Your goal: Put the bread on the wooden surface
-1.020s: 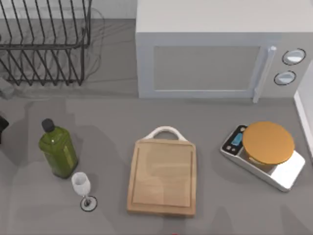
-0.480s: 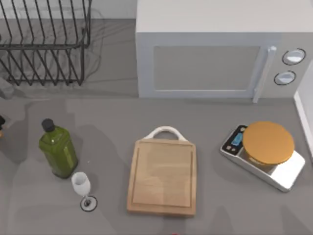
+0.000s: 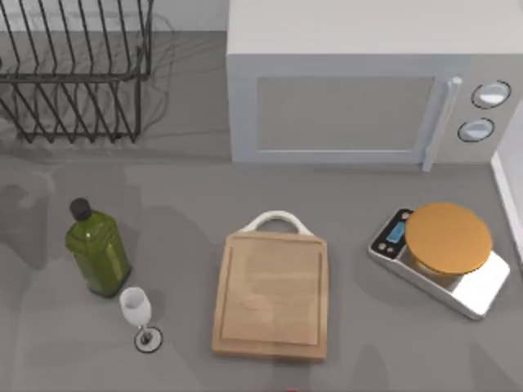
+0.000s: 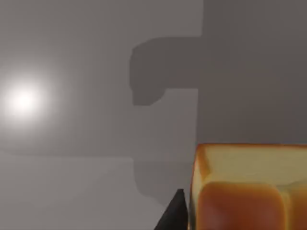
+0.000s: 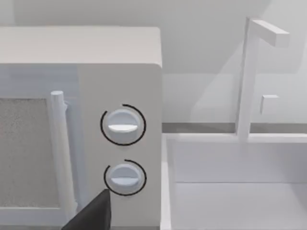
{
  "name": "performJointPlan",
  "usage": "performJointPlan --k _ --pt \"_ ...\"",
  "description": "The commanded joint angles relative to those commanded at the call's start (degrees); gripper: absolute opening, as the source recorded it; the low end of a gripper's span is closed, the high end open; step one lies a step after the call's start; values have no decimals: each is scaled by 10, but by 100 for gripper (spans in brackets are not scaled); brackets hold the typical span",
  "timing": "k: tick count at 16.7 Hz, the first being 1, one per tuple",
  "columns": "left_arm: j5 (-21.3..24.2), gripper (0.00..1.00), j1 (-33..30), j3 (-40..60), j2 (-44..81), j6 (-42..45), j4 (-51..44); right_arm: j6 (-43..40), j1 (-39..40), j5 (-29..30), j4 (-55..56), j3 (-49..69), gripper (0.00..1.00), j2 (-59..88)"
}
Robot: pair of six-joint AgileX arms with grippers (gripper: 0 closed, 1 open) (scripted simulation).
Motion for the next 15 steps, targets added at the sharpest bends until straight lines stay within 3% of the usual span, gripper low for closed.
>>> performJointPlan --k 6,15 --pt "0 0 -1 90 -37 -2 -148 0 0 0 0 0 100 0" --pt "-1 0 -13 109 -42 31 -162 0 0 0 0 0 100 0"
